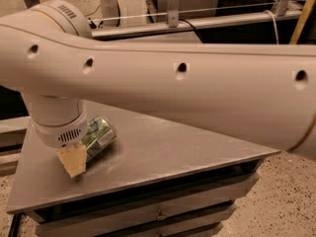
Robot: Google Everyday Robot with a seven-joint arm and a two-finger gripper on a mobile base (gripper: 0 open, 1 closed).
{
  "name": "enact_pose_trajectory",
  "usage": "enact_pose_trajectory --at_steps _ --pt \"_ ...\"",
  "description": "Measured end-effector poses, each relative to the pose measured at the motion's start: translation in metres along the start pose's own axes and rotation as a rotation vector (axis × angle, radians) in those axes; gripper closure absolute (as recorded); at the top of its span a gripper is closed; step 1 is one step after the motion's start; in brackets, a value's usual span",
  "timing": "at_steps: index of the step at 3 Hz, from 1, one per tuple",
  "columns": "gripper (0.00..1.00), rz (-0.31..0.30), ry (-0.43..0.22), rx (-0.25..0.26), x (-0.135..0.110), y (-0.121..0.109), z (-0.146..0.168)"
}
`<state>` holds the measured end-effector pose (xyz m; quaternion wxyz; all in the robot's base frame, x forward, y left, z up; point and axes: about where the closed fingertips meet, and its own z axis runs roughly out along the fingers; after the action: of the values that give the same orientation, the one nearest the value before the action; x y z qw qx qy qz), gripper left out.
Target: Place green can upright
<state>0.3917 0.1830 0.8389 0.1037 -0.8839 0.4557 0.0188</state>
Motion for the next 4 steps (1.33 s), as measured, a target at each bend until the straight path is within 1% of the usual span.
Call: enact_pose_trajectory --at_steps 1,2,3,4 --pt "1.0 -0.006 0.002 0.001 0.003 -0.001 -0.002" --pt "1.0 -0.006 -0.01 0.073 0.024 -0.025 -0.047" --pt "1.0 0.004 0.015 0.147 0.06 -0.053 -0.113" --pt "1.0 0.017 -0.013 0.227 0.059 -0.068 -0.154"
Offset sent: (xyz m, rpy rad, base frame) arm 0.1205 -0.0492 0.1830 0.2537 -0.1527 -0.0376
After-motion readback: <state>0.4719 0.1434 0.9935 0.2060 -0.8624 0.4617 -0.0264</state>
